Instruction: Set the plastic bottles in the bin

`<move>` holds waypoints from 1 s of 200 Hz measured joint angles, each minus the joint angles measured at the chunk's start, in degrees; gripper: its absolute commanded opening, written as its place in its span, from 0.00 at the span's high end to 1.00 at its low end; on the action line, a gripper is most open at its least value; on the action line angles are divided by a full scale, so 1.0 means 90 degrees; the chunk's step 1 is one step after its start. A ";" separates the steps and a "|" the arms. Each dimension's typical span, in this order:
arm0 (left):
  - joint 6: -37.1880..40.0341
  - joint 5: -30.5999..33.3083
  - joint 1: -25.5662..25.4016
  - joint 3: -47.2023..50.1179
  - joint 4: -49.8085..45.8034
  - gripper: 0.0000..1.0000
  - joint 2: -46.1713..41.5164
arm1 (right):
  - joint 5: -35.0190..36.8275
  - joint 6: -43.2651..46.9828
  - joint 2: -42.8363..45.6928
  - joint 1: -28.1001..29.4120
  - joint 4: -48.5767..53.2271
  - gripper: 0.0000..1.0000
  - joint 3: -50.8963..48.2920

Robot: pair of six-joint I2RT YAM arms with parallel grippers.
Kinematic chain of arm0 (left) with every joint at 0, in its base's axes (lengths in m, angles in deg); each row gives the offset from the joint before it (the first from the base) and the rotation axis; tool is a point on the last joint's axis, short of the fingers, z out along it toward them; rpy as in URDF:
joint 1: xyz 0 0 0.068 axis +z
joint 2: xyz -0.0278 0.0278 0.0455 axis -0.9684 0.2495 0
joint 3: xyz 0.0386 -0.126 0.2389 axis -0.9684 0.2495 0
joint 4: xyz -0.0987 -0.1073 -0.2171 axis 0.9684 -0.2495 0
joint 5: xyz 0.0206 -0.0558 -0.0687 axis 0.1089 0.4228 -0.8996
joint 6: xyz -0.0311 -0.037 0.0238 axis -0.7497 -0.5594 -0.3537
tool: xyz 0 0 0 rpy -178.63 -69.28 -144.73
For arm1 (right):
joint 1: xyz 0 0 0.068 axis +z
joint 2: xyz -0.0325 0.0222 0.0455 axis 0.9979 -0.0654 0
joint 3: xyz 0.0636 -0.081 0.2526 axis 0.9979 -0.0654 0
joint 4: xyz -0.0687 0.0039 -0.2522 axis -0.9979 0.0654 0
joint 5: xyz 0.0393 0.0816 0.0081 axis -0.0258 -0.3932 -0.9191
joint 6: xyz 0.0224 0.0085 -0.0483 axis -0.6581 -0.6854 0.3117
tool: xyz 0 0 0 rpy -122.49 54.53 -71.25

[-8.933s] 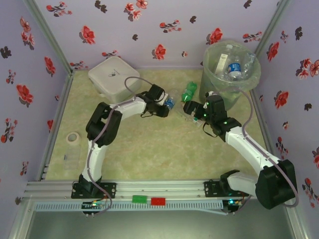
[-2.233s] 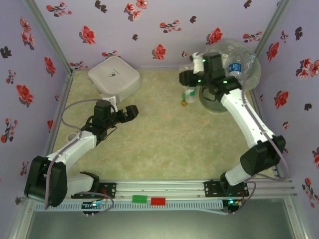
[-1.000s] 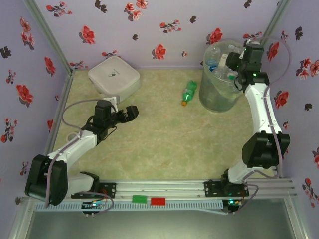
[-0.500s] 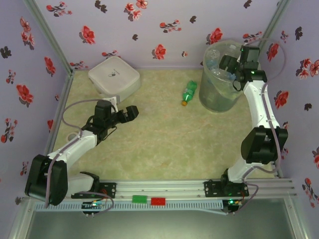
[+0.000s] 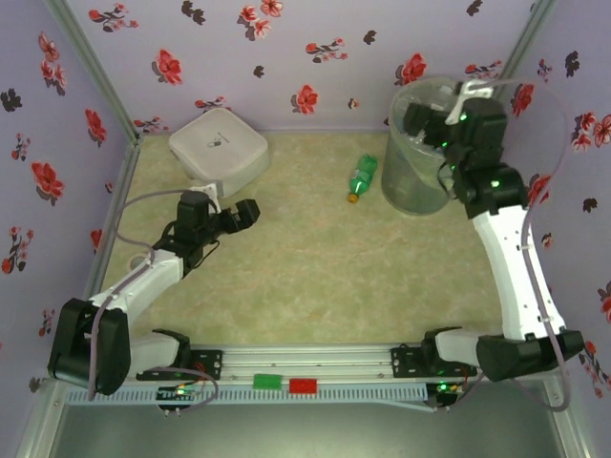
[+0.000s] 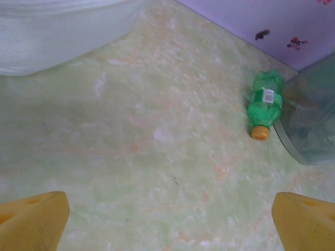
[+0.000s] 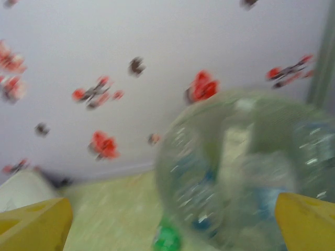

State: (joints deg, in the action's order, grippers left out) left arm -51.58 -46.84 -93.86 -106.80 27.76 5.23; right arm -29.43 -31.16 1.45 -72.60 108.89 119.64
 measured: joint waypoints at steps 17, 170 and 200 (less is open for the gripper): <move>0.0002 0.0032 0.0138 0.0000 0.0029 0.00 0.0000 | 0.0090 -0.0245 0.0053 0.0597 -0.0066 0.00 -0.0665; 0.0034 0.0160 0.0964 0.0622 0.0095 0.00 -0.0299 | 0.2336 -0.2035 -0.5078 0.1792 -0.0736 0.00 0.0265; 0.0206 0.0192 0.1066 0.0627 0.0090 0.00 -0.0381 | 0.2635 -0.2193 -0.5853 0.1569 -0.0772 0.00 0.0930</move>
State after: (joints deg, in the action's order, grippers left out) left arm -49.73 -45.11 -84.26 -101.17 28.57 1.80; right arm -5.71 -50.89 -51.22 -58.48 101.94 128.01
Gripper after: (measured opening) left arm 0.998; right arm 0.996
